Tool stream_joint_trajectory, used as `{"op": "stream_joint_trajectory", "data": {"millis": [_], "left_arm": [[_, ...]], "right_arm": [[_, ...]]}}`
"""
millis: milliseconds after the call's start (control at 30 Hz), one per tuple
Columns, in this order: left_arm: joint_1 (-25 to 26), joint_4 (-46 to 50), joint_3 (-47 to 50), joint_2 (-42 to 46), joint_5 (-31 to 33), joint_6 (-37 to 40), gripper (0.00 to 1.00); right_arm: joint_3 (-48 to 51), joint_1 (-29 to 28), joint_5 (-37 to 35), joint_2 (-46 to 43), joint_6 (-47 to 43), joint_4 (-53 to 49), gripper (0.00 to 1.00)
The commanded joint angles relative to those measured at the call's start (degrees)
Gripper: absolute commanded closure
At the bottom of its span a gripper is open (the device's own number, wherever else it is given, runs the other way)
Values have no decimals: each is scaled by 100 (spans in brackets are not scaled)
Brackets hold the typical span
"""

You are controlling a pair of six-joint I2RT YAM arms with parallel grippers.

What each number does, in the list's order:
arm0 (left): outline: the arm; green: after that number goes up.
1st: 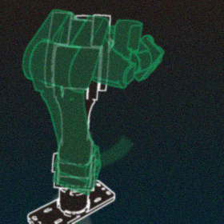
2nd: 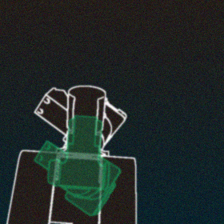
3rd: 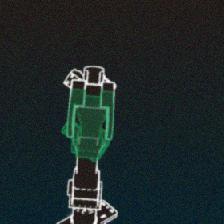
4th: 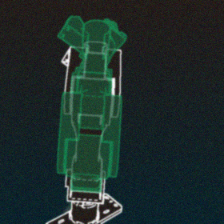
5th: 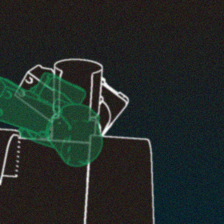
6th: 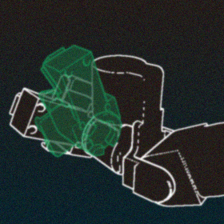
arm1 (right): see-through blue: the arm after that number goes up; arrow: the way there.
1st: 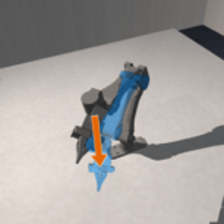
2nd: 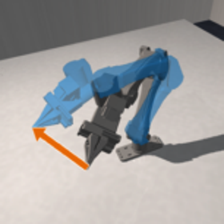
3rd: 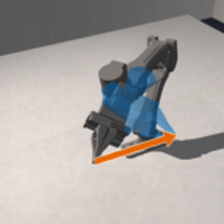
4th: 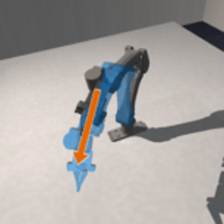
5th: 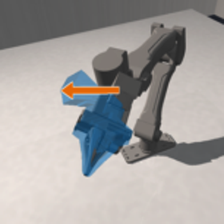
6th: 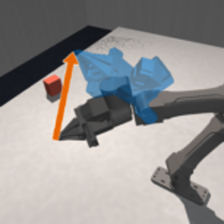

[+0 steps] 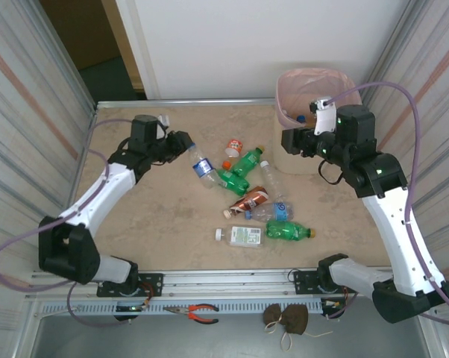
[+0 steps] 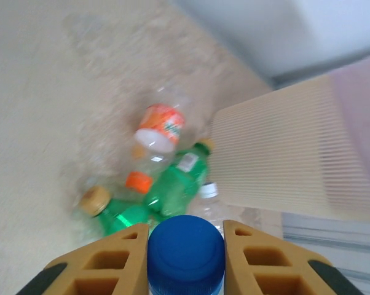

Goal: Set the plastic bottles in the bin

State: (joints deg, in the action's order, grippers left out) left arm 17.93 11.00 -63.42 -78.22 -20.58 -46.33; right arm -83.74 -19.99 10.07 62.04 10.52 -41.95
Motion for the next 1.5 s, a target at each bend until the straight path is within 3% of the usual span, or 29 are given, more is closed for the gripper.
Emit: {"op": "stream_joint_trajectory", "data": {"millis": [0,267,433,600,733,867,1133,1467], "left_arm": [[-37,-788,198,537,-349,678,85],[-41,-2153,182,1209,-2032,1446,90],[-10,-2173,-125,1414,-2563,1902,93],[117,-1688,-508,1493,-2591,2315,96],[192,-1628,-553,1521,-2442,2370,97],[219,-1678,-556,1498,-2425,2357,98],[302,-1864,-593,1424,-2689,2321,98],[396,-1945,-736,1417,-2979,2353,98]], "right_arm": [[194,-103,698,-181,152,837,30],[544,-445,1611,-228,204,1917,29],[623,-789,1963,-109,189,2480,28],[485,-1348,1937,196,-112,2753,27],[335,-1852,1247,516,-179,2903,25],[155,-2194,1031,889,-202,3032,22],[-258,-2406,1387,1560,-247,3082,19],[-569,-2396,2117,1811,-542,2587,23]]}}
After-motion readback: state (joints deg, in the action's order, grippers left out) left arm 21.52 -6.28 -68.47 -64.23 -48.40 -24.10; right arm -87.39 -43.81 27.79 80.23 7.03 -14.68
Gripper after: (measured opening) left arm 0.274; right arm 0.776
